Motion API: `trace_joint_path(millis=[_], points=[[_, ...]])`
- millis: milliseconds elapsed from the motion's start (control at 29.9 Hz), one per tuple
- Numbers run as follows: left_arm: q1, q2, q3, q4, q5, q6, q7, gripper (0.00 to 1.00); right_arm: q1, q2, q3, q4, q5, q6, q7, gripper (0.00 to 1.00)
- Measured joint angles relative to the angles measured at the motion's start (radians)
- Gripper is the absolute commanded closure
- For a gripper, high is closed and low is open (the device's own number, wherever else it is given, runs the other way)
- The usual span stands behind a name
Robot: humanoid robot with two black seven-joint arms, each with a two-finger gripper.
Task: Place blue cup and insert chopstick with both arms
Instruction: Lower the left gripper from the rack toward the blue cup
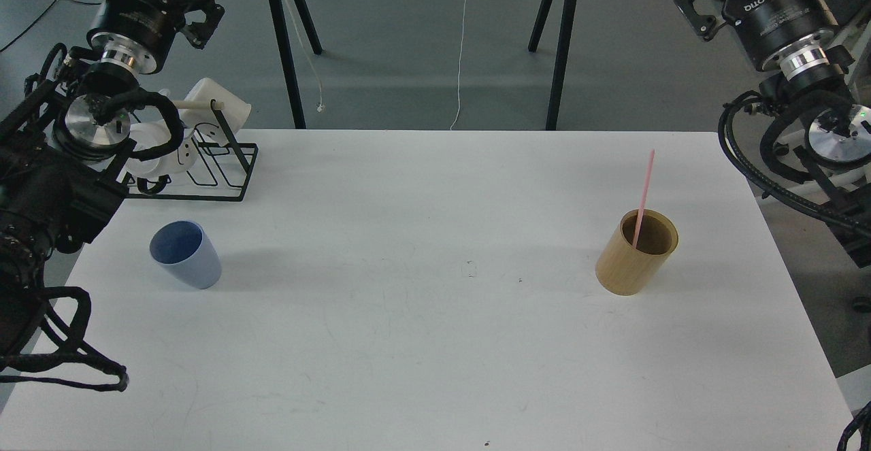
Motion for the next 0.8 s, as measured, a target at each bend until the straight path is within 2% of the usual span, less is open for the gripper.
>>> trace_joint_path(millis=[401,568,802], points=[[-0.008,-0.003,0.008,-0.032,0.002,0.000,0.017,0.00,-0.009,-0.018,-0.022,0.018,-0.002,0.000,-0.002,0.01],[-0.021,0.029,0.072,-0.180,0.077,0.000,0.018,0.00,-0.010,-0.034,-0.041,0.035,-0.002,0.000,-0.002,0.01],[-0.025,0.164,0.091,-0.374,0.446,0.000,0.010,0.01,-0.008,-0.060,-0.047,0.076,-0.002,0.000,-0.001,0.01]])
